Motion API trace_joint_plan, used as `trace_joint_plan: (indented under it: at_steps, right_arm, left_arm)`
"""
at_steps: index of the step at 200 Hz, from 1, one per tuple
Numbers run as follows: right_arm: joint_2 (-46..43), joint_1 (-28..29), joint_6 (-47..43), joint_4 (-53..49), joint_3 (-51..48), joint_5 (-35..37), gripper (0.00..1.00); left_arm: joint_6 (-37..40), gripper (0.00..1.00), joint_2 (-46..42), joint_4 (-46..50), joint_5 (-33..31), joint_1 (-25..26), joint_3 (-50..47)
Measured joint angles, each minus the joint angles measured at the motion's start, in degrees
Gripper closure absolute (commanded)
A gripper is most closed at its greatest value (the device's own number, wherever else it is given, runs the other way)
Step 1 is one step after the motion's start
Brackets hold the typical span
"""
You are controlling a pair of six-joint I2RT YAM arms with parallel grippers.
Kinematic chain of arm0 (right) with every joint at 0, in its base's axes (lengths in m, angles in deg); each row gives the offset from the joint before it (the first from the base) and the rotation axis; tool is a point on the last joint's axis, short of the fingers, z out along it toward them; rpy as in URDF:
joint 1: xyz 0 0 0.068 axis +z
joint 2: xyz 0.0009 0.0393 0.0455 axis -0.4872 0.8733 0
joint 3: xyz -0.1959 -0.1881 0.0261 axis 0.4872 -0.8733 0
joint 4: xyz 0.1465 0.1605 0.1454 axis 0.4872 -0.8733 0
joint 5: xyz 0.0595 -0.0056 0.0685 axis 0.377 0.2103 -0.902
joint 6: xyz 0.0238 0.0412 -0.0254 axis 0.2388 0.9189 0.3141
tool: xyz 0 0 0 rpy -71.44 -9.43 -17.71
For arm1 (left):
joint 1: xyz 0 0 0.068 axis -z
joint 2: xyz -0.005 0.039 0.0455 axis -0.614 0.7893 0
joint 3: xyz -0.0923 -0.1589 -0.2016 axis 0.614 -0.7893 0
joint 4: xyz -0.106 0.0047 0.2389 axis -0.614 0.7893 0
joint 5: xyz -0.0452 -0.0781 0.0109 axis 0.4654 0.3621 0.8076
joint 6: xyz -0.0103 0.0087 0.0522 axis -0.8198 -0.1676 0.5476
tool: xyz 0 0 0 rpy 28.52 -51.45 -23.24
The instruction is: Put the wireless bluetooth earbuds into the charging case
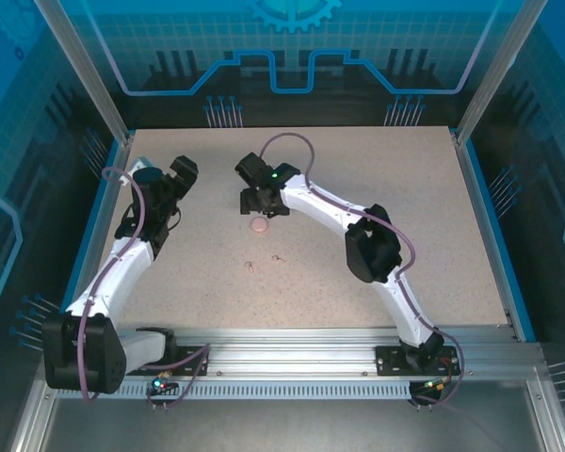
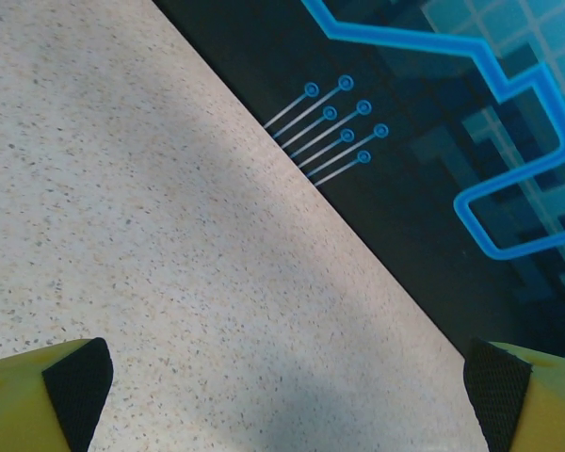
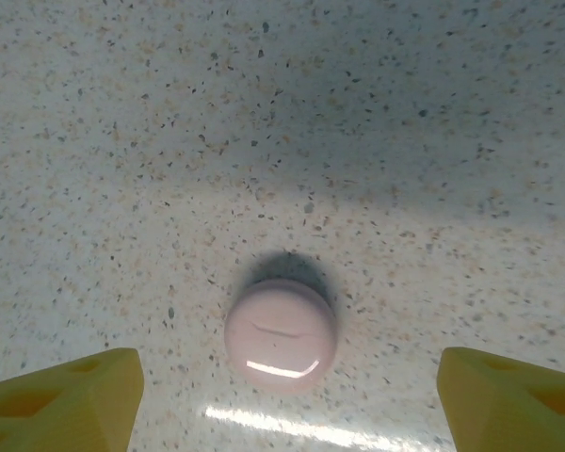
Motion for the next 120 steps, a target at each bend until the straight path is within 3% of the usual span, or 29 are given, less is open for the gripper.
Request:
trace_joint_plan:
  at_steps: [31, 120]
  right_arm:
    - [5.8, 1.1, 1.8, -4.1, 5.8, 1.7, 0.2]
    - [12.1, 1.6, 5.5, -8.2, 10.6, 3.1, 0.24]
  left_arm:
    - [-0.7, 0.01, -0.2, 0.0, 0.6, -0.3, -0.1]
    - [-0.7, 0.01, -0.3, -0.1, 2.3, -0.3, -1.7]
